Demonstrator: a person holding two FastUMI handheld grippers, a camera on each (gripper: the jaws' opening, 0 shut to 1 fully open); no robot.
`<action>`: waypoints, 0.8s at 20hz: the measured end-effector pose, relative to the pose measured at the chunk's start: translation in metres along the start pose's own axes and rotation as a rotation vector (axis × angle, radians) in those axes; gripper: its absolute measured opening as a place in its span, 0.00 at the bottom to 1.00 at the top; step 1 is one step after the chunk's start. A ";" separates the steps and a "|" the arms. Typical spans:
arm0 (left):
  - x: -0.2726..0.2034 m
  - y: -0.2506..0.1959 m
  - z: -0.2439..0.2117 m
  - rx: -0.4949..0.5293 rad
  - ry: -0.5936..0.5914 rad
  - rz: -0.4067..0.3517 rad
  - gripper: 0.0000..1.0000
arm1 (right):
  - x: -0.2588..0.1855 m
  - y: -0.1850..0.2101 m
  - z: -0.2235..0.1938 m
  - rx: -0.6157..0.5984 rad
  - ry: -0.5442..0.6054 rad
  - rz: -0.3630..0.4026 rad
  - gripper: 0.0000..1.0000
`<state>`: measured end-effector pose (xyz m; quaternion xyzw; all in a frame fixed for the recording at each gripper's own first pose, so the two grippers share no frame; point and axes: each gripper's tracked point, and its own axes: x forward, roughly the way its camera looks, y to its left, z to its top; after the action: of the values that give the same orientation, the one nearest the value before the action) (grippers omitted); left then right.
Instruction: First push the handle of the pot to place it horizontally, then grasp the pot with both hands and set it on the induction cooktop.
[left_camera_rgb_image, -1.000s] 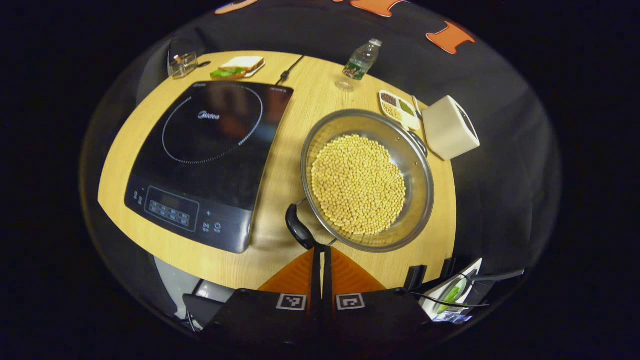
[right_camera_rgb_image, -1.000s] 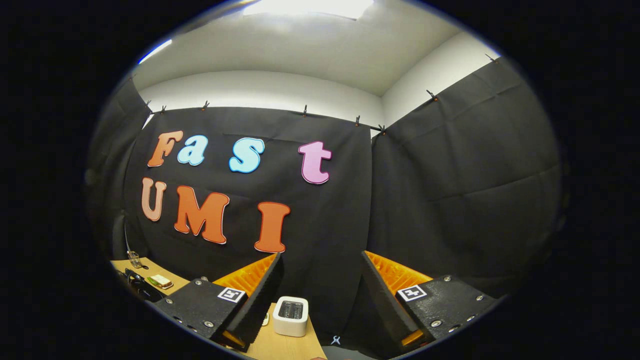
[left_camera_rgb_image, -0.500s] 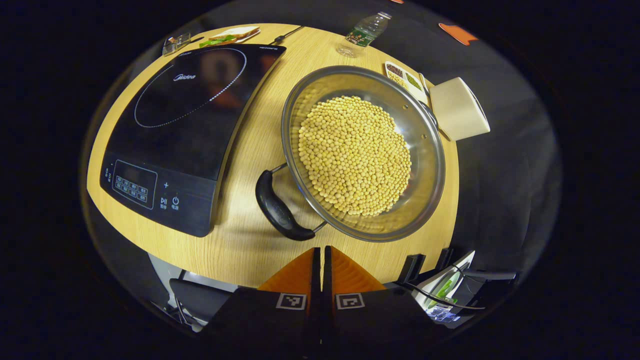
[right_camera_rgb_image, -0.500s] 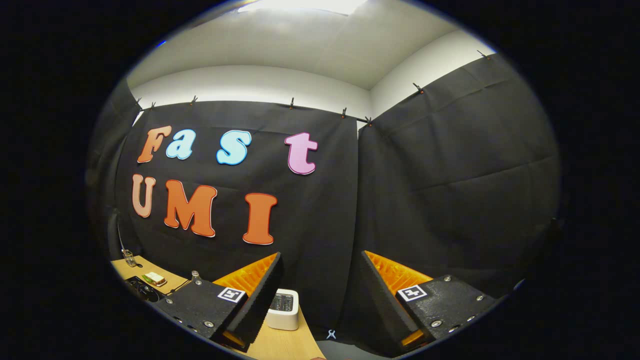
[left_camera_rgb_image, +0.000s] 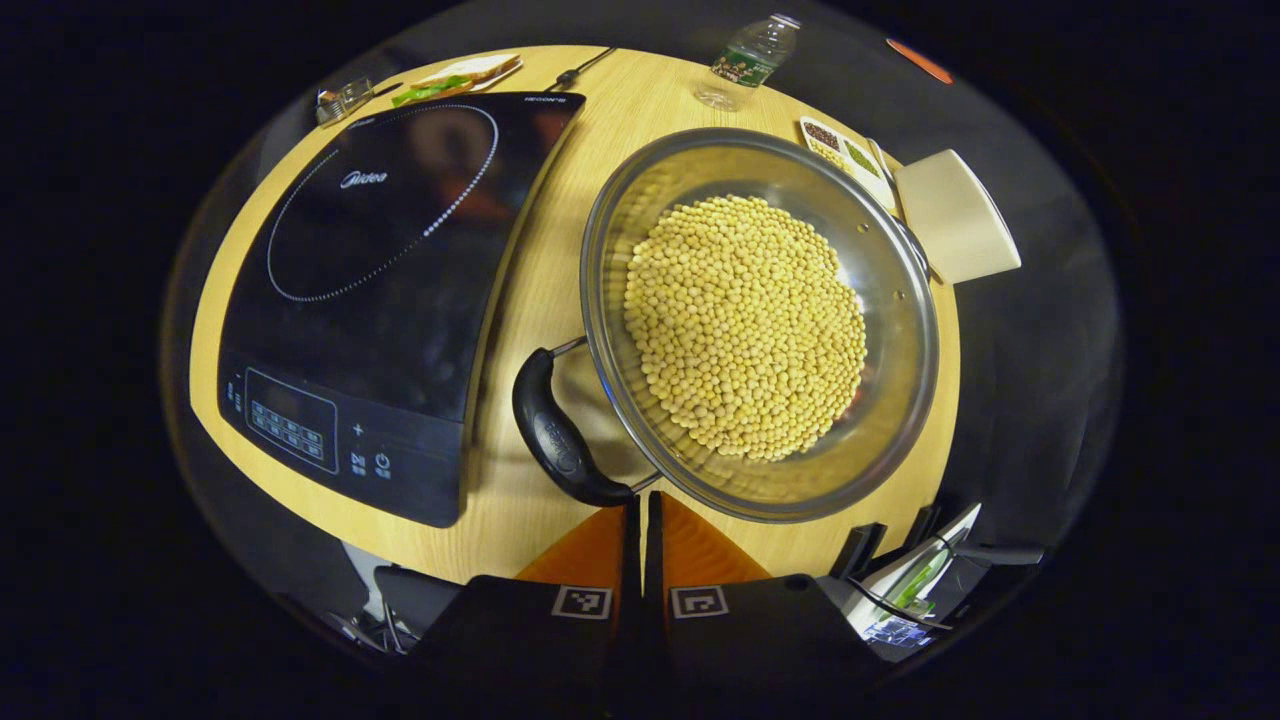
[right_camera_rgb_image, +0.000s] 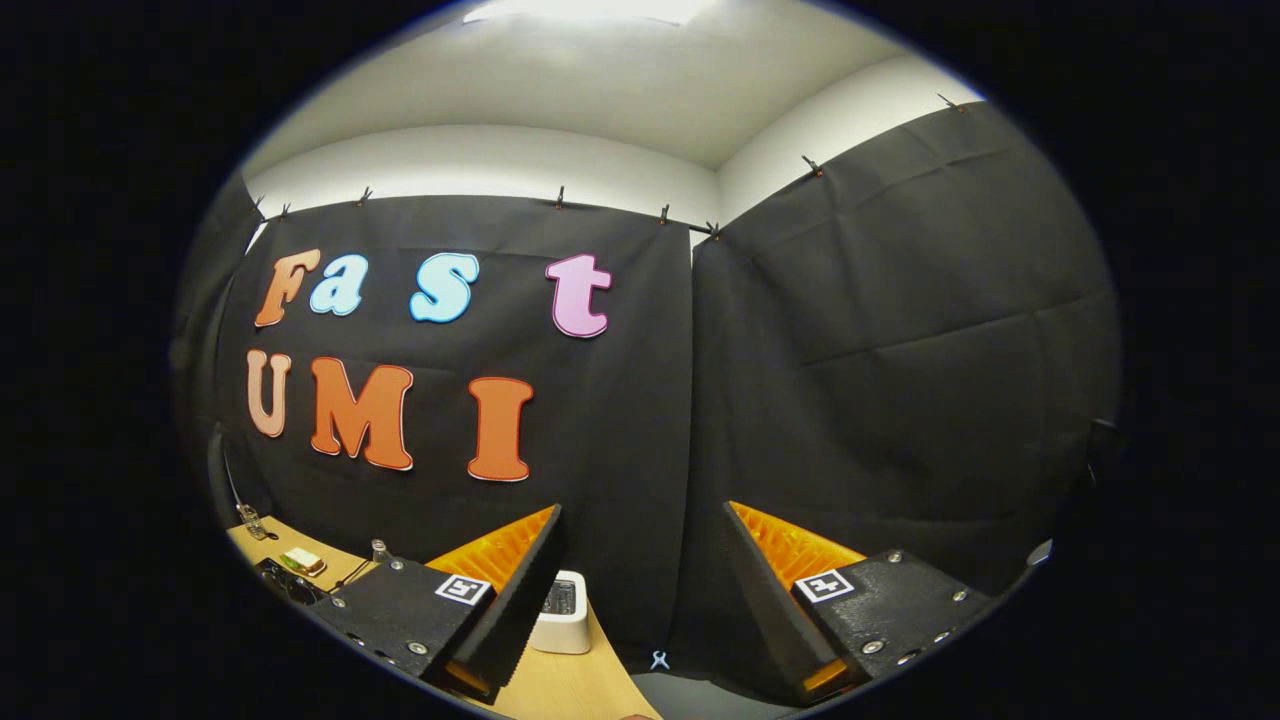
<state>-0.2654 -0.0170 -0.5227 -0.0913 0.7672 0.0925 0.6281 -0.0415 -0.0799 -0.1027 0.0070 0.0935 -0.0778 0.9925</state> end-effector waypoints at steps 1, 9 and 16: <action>-0.001 0.004 0.004 0.020 -0.006 0.015 0.08 | 0.000 0.001 0.000 0.000 0.002 -0.002 0.95; 0.003 0.029 0.049 0.153 -0.053 0.083 0.08 | -0.003 0.026 -0.006 -0.007 0.036 -0.014 0.95; 0.007 0.044 0.100 0.296 -0.111 0.125 0.08 | -0.009 0.050 -0.015 -0.038 0.083 -0.031 0.95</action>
<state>-0.1835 0.0506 -0.5479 0.0552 0.7408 0.0221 0.6691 -0.0452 -0.0284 -0.1157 -0.0101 0.1360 -0.0910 0.9865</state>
